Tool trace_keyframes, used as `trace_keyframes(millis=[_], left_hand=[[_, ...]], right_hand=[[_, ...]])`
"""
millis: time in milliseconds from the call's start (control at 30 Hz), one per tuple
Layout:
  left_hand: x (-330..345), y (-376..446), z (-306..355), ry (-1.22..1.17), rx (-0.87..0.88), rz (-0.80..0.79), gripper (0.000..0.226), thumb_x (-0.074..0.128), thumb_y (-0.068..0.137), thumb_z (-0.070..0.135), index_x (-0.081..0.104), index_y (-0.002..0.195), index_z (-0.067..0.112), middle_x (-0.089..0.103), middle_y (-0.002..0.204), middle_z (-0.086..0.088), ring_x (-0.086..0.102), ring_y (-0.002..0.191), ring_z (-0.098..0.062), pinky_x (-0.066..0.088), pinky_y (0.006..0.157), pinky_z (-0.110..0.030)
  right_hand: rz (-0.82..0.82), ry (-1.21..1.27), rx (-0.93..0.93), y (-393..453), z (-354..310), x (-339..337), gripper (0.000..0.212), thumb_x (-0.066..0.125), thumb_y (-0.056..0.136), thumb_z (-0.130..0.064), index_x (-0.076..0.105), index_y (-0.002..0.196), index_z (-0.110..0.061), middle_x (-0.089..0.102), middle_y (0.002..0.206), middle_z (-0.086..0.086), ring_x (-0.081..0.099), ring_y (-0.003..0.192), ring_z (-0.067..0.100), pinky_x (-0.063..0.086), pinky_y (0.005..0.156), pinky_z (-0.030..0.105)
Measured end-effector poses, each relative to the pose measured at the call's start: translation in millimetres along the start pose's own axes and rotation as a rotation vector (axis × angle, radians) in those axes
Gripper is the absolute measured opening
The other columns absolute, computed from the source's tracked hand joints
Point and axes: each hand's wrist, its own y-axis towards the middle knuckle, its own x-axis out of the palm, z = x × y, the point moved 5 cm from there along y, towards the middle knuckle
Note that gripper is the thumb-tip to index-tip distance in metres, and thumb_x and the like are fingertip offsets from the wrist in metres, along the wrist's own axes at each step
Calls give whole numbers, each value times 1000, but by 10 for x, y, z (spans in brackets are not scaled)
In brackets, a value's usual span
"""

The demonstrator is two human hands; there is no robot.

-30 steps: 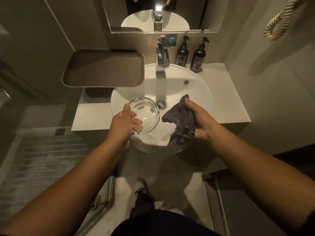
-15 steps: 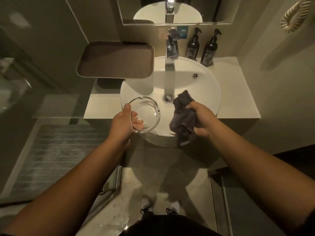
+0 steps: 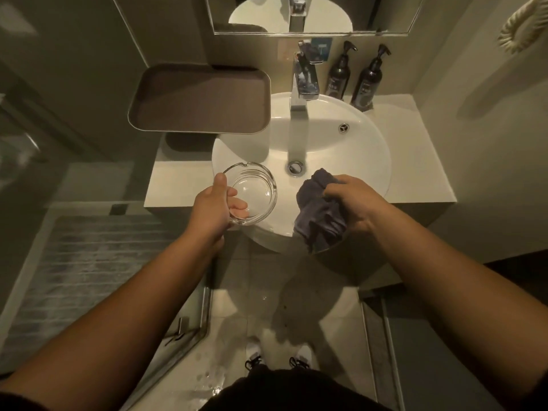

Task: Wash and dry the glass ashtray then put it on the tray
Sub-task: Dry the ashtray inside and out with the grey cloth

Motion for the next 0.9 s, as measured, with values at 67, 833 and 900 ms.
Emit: trace_keyframes(millis=[67,833,900], left_hand=[[-8,20,8,6,-7,-2,45,37,103,47,62,93,11,65,52,1,61,49,-13,51,60,-28],[-85,95,-192,-32,-27,32,42,37,103,45,59,87,12,64,51,3,58,46,-9,50,56,-26],[-55,100,-225,-36,-36,20,40,39,102,44,58,87,12,63,50,3,57,46,-9,49,57,-27]], right_hand=[[53,-154,-66,14,-80,-7,18,45,88,-2,55,100,8,54,85,15,52,74,27,43,68,34],[-212,-1413,-746,-387,628,404,32,69,86,-12,67,118,-14,67,120,10,63,110,27,45,97,36],[-200,-1363,-732,-381,569,376,25,62,91,-28,67,114,-20,70,110,2,64,100,18,45,85,23]])
